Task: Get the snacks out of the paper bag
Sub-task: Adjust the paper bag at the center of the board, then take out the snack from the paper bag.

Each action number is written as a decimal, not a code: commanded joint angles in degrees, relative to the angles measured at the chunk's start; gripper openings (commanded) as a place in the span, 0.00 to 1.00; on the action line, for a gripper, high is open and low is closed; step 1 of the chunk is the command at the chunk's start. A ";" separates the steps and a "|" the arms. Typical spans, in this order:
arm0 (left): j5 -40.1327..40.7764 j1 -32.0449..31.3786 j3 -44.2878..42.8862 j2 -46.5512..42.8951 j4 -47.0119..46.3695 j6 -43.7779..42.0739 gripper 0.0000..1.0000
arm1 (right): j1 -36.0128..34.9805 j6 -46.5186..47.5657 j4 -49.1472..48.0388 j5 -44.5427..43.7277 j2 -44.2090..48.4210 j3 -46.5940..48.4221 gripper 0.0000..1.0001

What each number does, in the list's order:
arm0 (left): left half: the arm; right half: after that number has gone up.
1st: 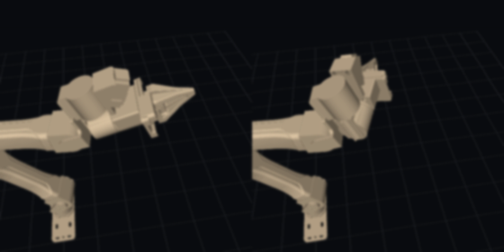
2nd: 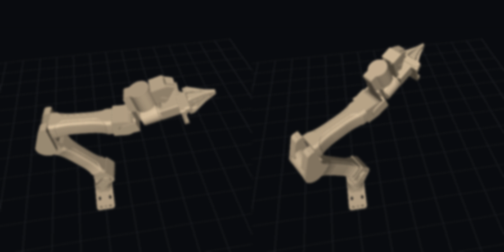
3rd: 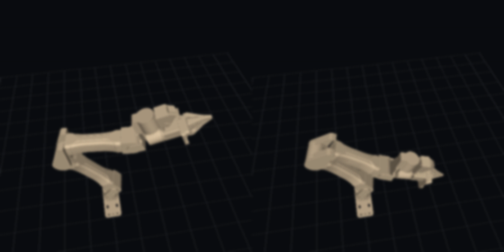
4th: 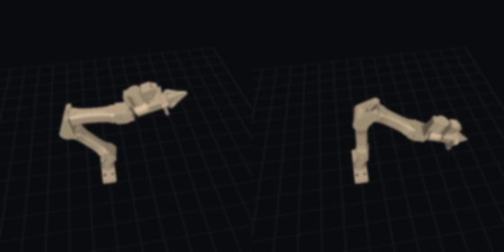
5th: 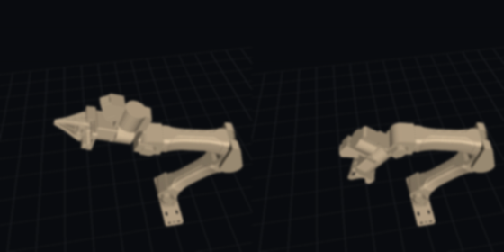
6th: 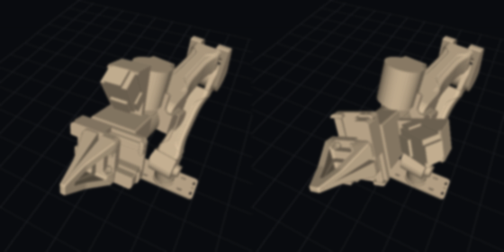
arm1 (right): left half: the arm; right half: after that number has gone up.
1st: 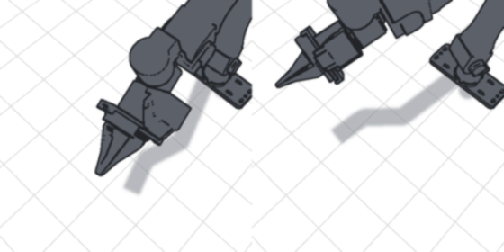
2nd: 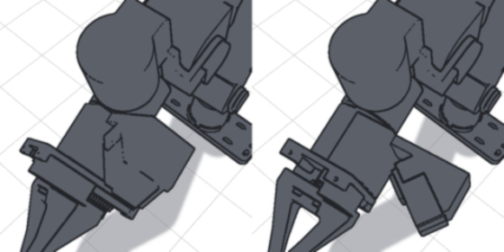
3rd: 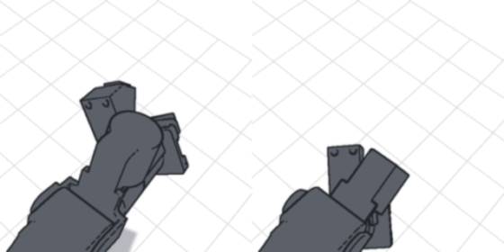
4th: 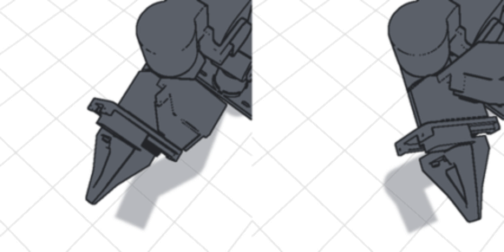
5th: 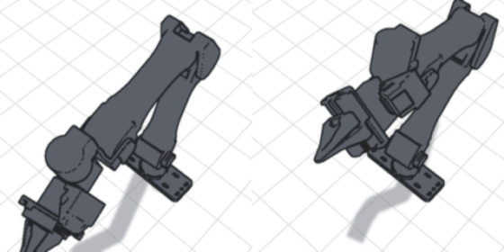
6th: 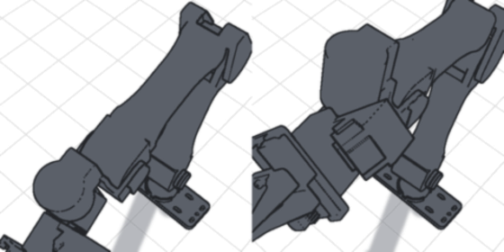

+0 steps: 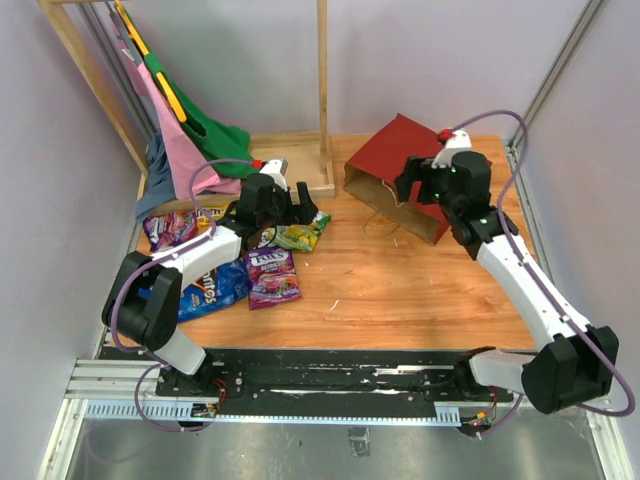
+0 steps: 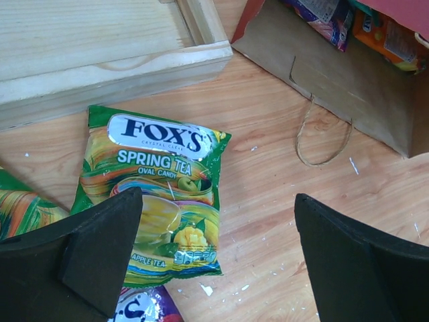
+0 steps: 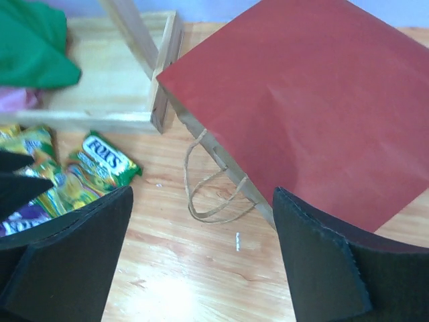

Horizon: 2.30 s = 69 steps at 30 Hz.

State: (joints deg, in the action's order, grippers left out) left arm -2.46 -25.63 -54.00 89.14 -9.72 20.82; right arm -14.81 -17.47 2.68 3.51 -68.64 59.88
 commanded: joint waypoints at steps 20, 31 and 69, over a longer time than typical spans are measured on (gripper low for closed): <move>-1.89 0.16 -0.76 0.48 -1.27 -0.02 1.00 | -14.96 27.53 16.89 -16.16 -20.62 17.25 0.43; -0.38 0.23 -0.78 -0.01 -0.57 -1.21 1.00 | -14.89 27.67 15.92 -16.93 -22.03 18.44 0.01; -5.11 -2.28 1.27 0.02 -7.42 3.72 0.96 | -16.56 22.51 17.71 -6.57 -12.92 24.98 0.01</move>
State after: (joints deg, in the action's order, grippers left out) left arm -7.55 -26.79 -51.70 87.70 -14.96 23.99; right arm -30.30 5.69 20.40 -2.81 -82.94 81.36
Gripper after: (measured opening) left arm 0.964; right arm 0.018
